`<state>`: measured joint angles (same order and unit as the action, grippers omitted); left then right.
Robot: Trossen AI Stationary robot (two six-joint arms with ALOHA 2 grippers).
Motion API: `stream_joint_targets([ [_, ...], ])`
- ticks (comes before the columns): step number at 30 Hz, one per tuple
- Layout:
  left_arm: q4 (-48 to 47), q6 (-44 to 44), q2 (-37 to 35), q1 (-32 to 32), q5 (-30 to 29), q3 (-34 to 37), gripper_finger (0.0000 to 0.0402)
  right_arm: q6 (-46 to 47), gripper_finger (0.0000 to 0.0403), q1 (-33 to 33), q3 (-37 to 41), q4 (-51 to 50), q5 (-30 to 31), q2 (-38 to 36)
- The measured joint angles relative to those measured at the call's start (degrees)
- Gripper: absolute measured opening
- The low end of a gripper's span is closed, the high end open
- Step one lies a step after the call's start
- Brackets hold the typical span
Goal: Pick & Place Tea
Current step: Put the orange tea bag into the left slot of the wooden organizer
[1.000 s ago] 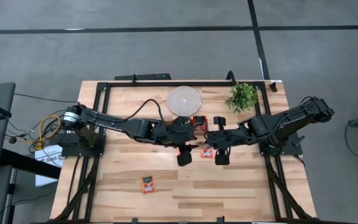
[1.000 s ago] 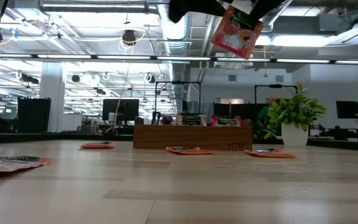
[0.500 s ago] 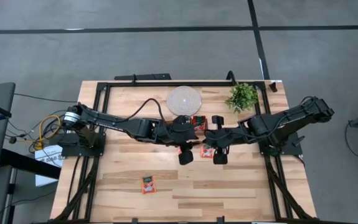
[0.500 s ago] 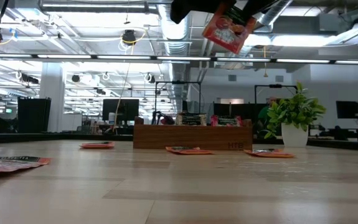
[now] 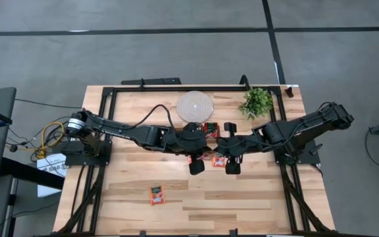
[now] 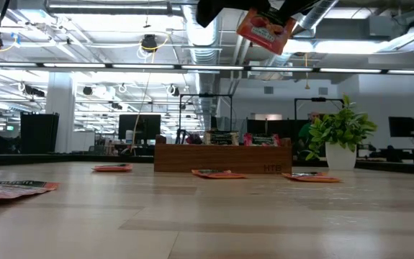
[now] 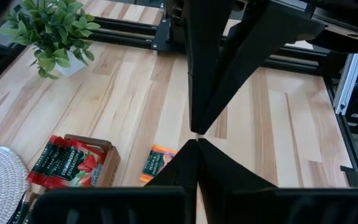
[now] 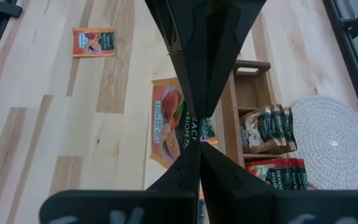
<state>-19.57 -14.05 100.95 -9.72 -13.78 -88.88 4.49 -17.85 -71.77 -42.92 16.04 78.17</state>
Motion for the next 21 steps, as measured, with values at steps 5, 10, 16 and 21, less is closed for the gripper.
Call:
stream_joint_targets([
  [5, -0.1, -0.1, 0.0, 0.0, -1.1, 0.0, 0.0000, 0.0, 0.0000, 0.0, 0.0, 0.1, 0.1, 0.0],
  [10, -0.2, 0.0, 0.0, 0.0, -2.6, 0.0, 0.0000, 0.0, 0.0000, 0.0, 0.0, 0.2, 0.2, 0.0],
  [16, -0.8, 0.5, 0.0, 0.0, -3.5, 0.0, 0.0000, 0.0, 0.0003, 0.0, 0.0, 0.3, 0.3, 0.0],
  [21, -2.7, 0.5, 0.0, 0.0, -4.1, 0.0, 0.0000, -0.5, 0.0040, 0.0, 0.0, -0.2, 0.2, -0.3],
])
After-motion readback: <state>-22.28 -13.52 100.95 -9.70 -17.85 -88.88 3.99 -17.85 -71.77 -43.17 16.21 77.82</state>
